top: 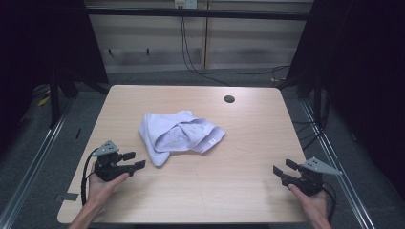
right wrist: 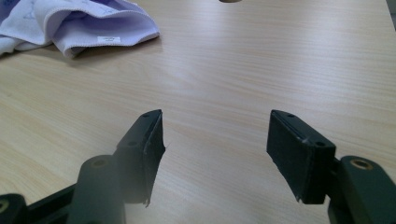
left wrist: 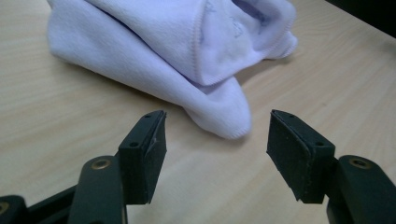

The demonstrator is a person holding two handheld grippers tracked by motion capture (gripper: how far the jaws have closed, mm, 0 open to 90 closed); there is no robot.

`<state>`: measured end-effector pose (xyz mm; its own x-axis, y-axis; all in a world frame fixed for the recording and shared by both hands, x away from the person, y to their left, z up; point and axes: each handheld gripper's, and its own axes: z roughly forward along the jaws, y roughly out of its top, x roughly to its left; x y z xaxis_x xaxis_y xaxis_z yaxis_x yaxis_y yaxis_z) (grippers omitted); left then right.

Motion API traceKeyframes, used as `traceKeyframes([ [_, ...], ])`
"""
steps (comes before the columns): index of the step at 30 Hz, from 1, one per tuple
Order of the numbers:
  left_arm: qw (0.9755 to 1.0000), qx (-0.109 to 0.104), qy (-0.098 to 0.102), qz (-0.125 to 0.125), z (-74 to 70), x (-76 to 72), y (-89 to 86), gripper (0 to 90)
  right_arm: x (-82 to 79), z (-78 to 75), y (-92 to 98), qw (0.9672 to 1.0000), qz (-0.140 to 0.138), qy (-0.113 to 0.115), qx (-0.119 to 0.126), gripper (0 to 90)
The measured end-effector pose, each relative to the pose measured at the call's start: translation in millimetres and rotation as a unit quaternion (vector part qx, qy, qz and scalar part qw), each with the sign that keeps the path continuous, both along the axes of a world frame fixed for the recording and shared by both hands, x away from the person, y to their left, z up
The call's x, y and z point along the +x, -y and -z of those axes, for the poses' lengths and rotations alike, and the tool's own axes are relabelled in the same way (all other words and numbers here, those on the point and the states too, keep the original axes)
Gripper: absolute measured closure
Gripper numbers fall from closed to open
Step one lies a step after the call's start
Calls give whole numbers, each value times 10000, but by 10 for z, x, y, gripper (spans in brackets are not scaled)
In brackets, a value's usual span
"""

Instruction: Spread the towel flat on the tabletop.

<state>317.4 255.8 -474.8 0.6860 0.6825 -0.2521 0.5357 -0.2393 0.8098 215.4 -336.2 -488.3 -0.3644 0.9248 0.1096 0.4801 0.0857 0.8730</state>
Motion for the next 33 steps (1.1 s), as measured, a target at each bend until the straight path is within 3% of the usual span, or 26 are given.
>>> traceKeyframes([
  [5, 10000, 17, 22, 87, 3, 171, 22, 376, -36, -48, 5, 9998, -142, -58, 124, 347],
  [7, 9999, 46, 93, 47, -13, 275, 47, 371, -31, -58, 3, 9994, -270, -132, 189, 386],
  [10, 9999, -54, 95, -22, -70, 437, 106, 377, 5, -65, -15, 9988, -383, -214, 206, 392],
  [13, 9991, -408, 61, 60, -133, 566, 185, 380, 26, -47, -42, 9979, -509, -329, 213, 392],
  [14, 9991, -421, 52, 77, -139, 606, 224, 379, 28, -37, -58, 9975, -560, -373, 206, 391],
  [16, 9995, -296, 111, 25, -101, 676, 297, 375, 33, -34, -76, 9971, -599, -422, 207, 387],
  [18, 9996, -284, -49, 40, -7, 738, 364, 363, 42, -40, -67, 9969, -607, -434, 259, 387],
  [19, 9998, -103, -96, 114, 44, 750, 410, 362, 46, -45, -63, 9967, -615, -444, 288, 388],
  [20, 9994, 129, -121, 288, 89, 750, 451, 396, 45, -48, -65, 9967, -623, -433, 273, 387],
  [21, 9986, 345, -101, 380, 133, 739, 494, 487, 44, -49, -70, 9966, -642, -444, 268, 387],
  [22, 9975, 544, -132, 440, 169, 729, 524, 502, 44, -46, -74, 9962, -685, -460, 267, 387],
  [24, 9948, 799, -170, 610, 250, 706, 572, 720, 45, -41, -85, 9958, -724, -502, 257, 386],
  [28, 9943, 810, -203, 658, 274, 650, 592, 819, 36, -36, -113, 9954, -751, -546, 256, 390],
  [33, 9943, 691, -231, 778, 293, 516, 627, 834, -7, -55, -157, 9952, -761, -559, 240, 393],
])
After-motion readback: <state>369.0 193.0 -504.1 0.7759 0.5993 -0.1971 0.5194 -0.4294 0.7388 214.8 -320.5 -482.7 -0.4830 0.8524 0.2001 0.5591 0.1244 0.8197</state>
